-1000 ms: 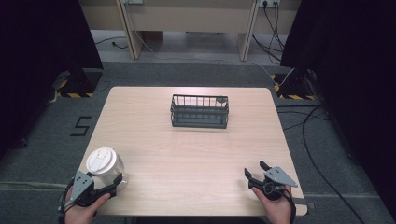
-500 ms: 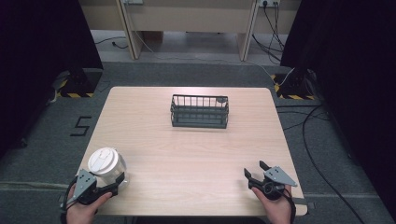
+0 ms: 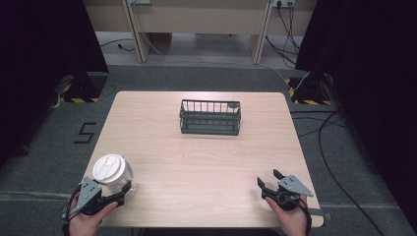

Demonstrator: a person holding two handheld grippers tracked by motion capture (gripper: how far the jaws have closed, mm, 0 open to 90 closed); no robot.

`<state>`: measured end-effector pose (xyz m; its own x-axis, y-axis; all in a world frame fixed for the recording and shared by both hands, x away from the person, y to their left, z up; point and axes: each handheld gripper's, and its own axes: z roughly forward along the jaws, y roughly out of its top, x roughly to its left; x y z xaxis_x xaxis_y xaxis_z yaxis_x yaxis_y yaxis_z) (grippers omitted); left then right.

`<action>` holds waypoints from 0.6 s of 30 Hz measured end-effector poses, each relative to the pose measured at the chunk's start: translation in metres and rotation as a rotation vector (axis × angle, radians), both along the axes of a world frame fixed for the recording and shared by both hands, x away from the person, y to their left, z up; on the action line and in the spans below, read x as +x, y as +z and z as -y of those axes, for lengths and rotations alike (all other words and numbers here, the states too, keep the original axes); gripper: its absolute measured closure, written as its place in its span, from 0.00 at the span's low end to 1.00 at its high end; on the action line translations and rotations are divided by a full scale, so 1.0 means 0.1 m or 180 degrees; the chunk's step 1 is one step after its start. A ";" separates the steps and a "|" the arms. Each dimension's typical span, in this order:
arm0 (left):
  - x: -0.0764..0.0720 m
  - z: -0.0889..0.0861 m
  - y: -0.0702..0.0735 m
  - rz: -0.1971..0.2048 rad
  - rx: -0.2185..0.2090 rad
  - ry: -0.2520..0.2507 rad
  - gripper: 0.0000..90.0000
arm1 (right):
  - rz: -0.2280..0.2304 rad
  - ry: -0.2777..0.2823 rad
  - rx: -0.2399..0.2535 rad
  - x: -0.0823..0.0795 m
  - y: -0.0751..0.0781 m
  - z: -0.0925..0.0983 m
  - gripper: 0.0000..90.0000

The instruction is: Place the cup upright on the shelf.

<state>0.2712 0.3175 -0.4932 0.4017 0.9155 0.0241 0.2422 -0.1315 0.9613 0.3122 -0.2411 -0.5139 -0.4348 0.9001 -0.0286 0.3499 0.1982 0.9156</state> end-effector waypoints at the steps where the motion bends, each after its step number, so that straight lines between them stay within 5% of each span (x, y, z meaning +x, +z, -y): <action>1: 0.00 0.00 0.00 0.0000 0.0000 0.0000 0.19 | -0.0002 0.0001 0.0004 0.00 0.00 0.00 0.35; 18: 0.06 0.07 0.08 0.0003 -0.0003 -0.0080 0.19 | -0.0002 -0.0005 -0.0004 0.00 0.00 0.00 0.35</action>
<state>0.2768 0.3109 -0.4850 0.4246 0.9051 0.0235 0.2379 -0.1366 0.9617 0.3123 -0.2411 -0.5139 -0.4333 0.9008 -0.0295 0.3508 0.1987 0.9151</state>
